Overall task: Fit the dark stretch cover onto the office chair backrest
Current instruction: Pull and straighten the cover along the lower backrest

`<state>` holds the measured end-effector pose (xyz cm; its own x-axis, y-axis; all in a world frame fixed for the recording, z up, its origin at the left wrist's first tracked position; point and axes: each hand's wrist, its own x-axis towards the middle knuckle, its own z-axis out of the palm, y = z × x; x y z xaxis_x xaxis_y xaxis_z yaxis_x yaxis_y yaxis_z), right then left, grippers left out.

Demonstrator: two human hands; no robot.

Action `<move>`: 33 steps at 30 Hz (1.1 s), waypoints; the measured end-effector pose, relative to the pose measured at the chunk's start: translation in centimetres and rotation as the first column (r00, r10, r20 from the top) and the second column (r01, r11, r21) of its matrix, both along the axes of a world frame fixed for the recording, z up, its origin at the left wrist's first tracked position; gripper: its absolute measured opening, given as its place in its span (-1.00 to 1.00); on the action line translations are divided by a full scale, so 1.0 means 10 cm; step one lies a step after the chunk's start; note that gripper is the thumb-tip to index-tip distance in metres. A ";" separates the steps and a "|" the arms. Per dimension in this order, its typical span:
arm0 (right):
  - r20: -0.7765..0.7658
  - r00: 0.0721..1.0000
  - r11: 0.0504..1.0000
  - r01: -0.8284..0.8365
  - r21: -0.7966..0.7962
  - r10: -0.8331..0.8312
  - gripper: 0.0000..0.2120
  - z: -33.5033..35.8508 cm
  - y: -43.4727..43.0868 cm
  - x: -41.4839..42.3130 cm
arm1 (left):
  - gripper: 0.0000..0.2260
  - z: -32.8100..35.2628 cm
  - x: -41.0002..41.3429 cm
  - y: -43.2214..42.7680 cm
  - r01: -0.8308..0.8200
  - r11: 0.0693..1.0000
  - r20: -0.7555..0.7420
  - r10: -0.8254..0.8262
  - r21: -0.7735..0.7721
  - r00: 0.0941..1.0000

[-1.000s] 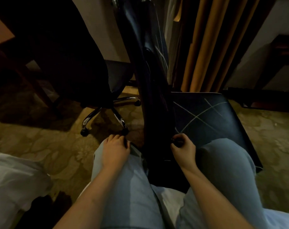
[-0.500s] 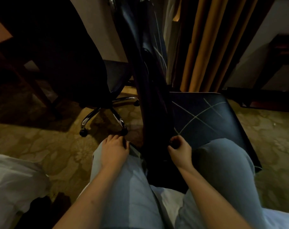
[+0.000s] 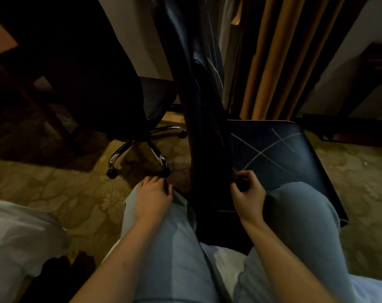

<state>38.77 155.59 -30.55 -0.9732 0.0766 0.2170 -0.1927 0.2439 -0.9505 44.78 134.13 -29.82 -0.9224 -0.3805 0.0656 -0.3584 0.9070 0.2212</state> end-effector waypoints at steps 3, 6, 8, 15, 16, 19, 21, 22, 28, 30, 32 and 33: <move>0.089 0.995 0.997 -0.039 0.066 0.033 -0.75 -0.07 -0.01 -0.03 | -0.67 0.01 -0.01 0.01 -0.003 1.000 0.001 0.003 -0.013 1.000; 0.162 0.985 0.988 -0.078 0.130 0.056 -0.76 -0.13 -0.01 -0.03 | -0.68 0.02 0.00 0.02 0.000 1.000 -0.001 0.000 -0.017 1.000; 0.169 0.984 0.988 -0.072 0.137 0.048 -0.79 -0.15 -0.01 -0.04 | -0.69 0.01 0.00 0.02 -0.011 1.000 -0.009 0.011 -0.009 1.000; -0.034 0.998 0.998 0.060 -0.023 -0.061 -0.76 -0.04 0.03 -0.03 | -0.68 0.00 0.00 0.03 -0.020 0.999 -0.010 0.019 -0.026 1.000; -0.036 0.997 0.998 0.060 -0.027 -0.061 -0.76 -0.05 0.04 -0.03 | -0.68 0.00 0.01 0.03 -0.021 1.000 -0.014 0.020 -0.023 1.000; 0.012 1.000 1.000 0.021 0.021 -0.022 -0.79 -0.09 0.03 -0.03 | -0.67 0.01 0.01 0.04 -0.020 0.999 -0.021 0.020 -0.031 1.000; 0.081 0.996 0.994 -0.031 0.108 0.023 -0.80 -0.13 0.03 -0.06 | -0.65 0.02 0.01 0.04 -0.023 0.999 0.004 0.023 -0.028 1.000; 0.121 0.992 0.988 -0.058 0.144 0.041 -0.81 -0.17 0.02 -0.07 | -0.65 0.03 0.01 0.04 -0.026 0.999 0.015 0.026 -0.024 1.000; 0.137 0.990 0.985 -0.049 0.166 0.026 -0.85 -0.22 0.01 -0.06 | -0.67 0.00 0.00 0.03 -0.017 0.999 0.011 0.017 -0.042 1.000; 0.065 0.998 0.996 0.003 0.089 -0.009 -0.83 -0.15 0.03 -0.05 | -0.67 -0.01 0.01 0.03 -0.019 0.999 0.002 0.019 -0.043 1.000; -0.010 0.999 0.999 0.042 0.010 -0.042 -0.80 -0.08 0.06 -0.04 | -0.67 -0.02 0.02 0.03 -0.015 0.999 -0.013 0.015 -0.031 1.000; -0.038 0.998 0.998 0.053 -0.018 -0.054 -0.80 -0.07 0.07 -0.05 | -0.67 -0.02 0.02 0.03 -0.013 1.000 -0.017 0.013 -0.025 1.000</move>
